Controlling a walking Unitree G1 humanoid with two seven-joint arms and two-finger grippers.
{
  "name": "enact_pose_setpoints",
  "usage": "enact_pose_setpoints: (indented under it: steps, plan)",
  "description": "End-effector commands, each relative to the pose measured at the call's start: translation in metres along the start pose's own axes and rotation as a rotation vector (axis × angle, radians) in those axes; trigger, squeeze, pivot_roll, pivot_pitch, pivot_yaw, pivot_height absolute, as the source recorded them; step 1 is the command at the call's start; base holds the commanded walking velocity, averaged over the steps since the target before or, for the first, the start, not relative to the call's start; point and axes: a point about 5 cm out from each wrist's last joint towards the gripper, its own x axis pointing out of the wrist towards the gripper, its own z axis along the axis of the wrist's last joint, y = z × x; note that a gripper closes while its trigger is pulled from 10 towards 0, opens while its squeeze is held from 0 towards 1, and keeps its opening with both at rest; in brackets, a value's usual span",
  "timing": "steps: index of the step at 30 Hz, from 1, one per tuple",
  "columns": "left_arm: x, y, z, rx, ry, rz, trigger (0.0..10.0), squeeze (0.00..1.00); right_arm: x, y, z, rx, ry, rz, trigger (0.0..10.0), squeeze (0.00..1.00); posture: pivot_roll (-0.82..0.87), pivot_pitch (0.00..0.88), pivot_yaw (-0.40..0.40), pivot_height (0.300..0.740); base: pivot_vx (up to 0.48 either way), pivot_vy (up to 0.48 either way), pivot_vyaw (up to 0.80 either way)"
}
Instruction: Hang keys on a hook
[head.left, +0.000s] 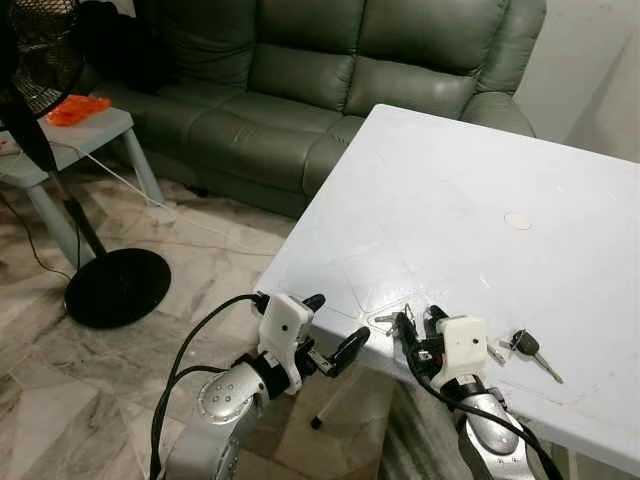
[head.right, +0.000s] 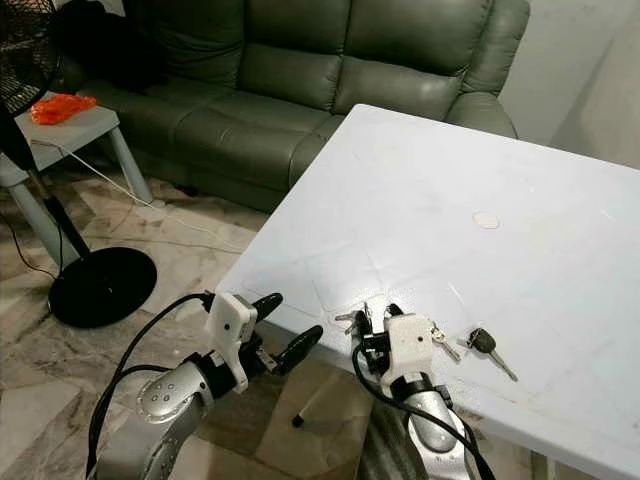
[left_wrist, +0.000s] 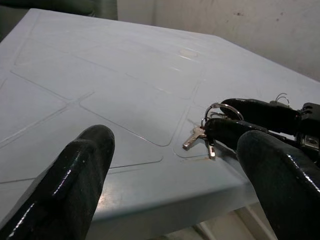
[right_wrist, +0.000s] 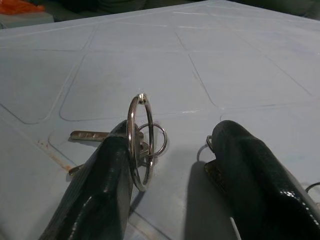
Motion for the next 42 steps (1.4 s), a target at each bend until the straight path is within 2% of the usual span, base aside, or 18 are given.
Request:
enact_pose_setpoints:
  steps: [1, 17, 18, 20, 21, 23, 24, 26, 27, 28, 36, 37, 38, 39, 40, 42]
  plan:
    - [0.000, -0.003, 0.001, 0.009, 0.003, -0.013, 10.0, 0.00, -0.006, -0.001, -0.012, 0.006, 0.060, -0.002, 0.0, 0.00, 0.01, 0.049, -0.060, 0.740, 0.000, 0.000, 0.00]
    - [0.000, -0.004, 0.001, 0.007, 0.004, -0.013, 10.0, 0.00, -0.006, -0.003, -0.013, 0.007, 0.058, -0.015, 0.0, 0.00, 0.01, 0.054, -0.062, 0.740, 0.000, 0.000, 0.00]
    - [0.000, -0.004, 0.001, 0.006, 0.004, -0.013, 10.0, 0.00, -0.005, -0.003, -0.014, 0.009, 0.076, -0.012, 10.0, 0.00, 0.01, 0.055, -0.063, 0.740, 0.000, 0.000, 0.00]
    - [0.000, -0.005, 0.001, 0.005, 0.004, -0.013, 10.0, 0.00, -0.004, -0.005, -0.015, 0.009, 0.085, -0.016, 10.0, 0.00, 0.01, 0.054, -0.063, 0.740, 0.000, 0.000, 0.00]
    - [0.001, -0.005, 0.001, 0.005, 0.004, -0.012, 10.0, 0.00, -0.004, -0.005, -0.014, 0.021, 0.076, -0.008, 10.0, 0.96, 0.01, 0.055, -0.064, 0.740, 0.000, 0.000, 0.00]
    - [0.001, -0.005, 0.001, 0.005, 0.003, -0.012, 10.0, 0.00, -0.005, -0.006, -0.011, 0.036, 0.048, 0.002, 10.0, 0.96, 0.01, 0.055, -0.064, 0.740, 0.000, 0.000, 0.00]
    - [0.001, -0.005, 0.001, 0.004, 0.003, -0.012, 10.0, 0.00, -0.005, -0.007, -0.011, 0.037, 0.048, -0.004, 10.0, 1.00, 0.01, 0.055, -0.064, 0.740, 0.000, 0.000, 0.00]
    - [0.001, -0.005, 0.001, 0.003, 0.003, -0.012, 10.0, 0.00, -0.005, -0.008, -0.011, 0.027, 0.057, 0.003, 10.0, 1.00, 0.01, 0.055, -0.063, 0.740, 0.000, 0.000, 0.00]
    - [0.001, -0.005, 0.001, 0.003, 0.004, -0.011, 10.0, 0.00, -0.005, -0.007, -0.012, 0.027, 0.058, 0.018, 10.0, 0.83, 0.01, 0.055, -0.064, 0.740, 0.000, 0.000, 0.00]
    - [0.001, -0.005, 0.001, 0.003, 0.004, -0.011, 10.0, 0.00, -0.005, -0.007, -0.011, 0.025, 0.055, 0.027, 10.0, 0.00, 0.01, 0.055, -0.064, 0.740, 0.000, 0.000, 0.00]
    - [0.000, -0.006, 0.001, 0.002, 0.005, -0.011, 10.0, 0.00, -0.008, -0.008, -0.012, 0.043, 0.034, 0.036, 10.0, 0.00, 0.01, 0.058, -0.063, 0.740, 0.000, 0.000, 0.00]
    - [0.000, -0.006, 0.001, 0.002, 0.005, -0.010, 10.0, 0.00, -0.008, -0.008, -0.011, 0.058, 0.029, 0.039, 7.7, 0.00, 0.01, 0.059, -0.062, 0.740, 0.000, 0.000, 0.00]
    - [0.000, -0.006, 0.001, 0.001, 0.005, -0.010, 10.0, 0.00, -0.009, -0.009, -0.011, 0.049, 0.024, 0.035, 5.9, 0.00, 0.01, 0.059, -0.062, 0.740, 0.000, 0.000, 0.00]
    - [0.000, -0.006, 0.001, 0.001, 0.005, -0.010, 10.0, 0.00, -0.009, -0.010, -0.011, 0.042, 0.025, 0.031, 5.9, 0.00, 0.01, 0.059, -0.062, 0.740, 0.000, 0.000, 0.00]
    - [0.000, -0.006, 0.001, 0.000, 0.006, -0.010, 10.0, 0.00, -0.009, -0.012, -0.010, 0.041, 0.018, 0.023, 3.1, 0.00, 0.01, 0.059, -0.062, 0.740, 0.000, 0.000, 0.00]
    - [-0.001, -0.006, 0.001, 0.000, 0.006, -0.010, 10.0, 0.00, -0.009, -0.014, -0.010, 0.043, 0.014, 0.015, 3.4, 0.00, 0.01, 0.059, -0.061, 0.740, 0.000, 0.000, 0.00]
